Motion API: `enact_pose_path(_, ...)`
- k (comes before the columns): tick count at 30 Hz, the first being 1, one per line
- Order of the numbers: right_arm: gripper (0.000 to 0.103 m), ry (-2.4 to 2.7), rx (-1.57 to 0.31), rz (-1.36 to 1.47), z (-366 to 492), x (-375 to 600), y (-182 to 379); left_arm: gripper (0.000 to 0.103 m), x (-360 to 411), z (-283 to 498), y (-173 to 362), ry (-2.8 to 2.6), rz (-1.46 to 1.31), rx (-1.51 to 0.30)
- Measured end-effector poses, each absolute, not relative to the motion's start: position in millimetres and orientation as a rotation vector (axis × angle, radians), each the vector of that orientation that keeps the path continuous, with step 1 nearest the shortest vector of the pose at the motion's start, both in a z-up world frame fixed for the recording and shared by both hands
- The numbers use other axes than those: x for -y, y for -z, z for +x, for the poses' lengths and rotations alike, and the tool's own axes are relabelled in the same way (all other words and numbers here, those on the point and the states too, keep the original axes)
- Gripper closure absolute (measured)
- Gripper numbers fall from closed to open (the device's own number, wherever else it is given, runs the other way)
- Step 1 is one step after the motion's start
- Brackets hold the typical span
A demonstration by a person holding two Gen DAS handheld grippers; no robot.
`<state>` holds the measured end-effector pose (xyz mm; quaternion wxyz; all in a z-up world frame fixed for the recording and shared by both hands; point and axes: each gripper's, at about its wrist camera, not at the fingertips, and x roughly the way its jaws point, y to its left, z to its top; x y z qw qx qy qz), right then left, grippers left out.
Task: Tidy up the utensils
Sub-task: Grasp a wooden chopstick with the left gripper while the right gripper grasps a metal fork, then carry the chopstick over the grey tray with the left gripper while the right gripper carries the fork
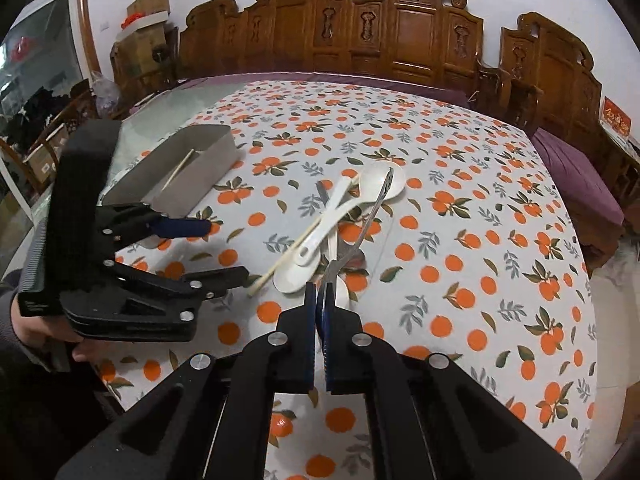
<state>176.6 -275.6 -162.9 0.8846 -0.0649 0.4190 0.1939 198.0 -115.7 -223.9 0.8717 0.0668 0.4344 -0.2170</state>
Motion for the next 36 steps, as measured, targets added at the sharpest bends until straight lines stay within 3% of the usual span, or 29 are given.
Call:
enact_pose_path(6,0.099,-0.407,-0.874,-0.136,172,278,168,0.067,124,205,234,0.476,0.120,-0.936)
enact_pose_path(15,0.099,-0.405,-0.873,-0.137,167,273,164,0.071,129,214,241,0.467,0.129,-0.945)
enact_pose_path(20,0.099,-0.395,-0.876,-0.144,160,271,161,0.098,131,210,242,0.432,0.198,-0.933)
enact_pose_path(36,0.099,-0.427,-0.828,-0.185,134,246,142,0.099,74,177,193,0.373,0.151,-0.911)
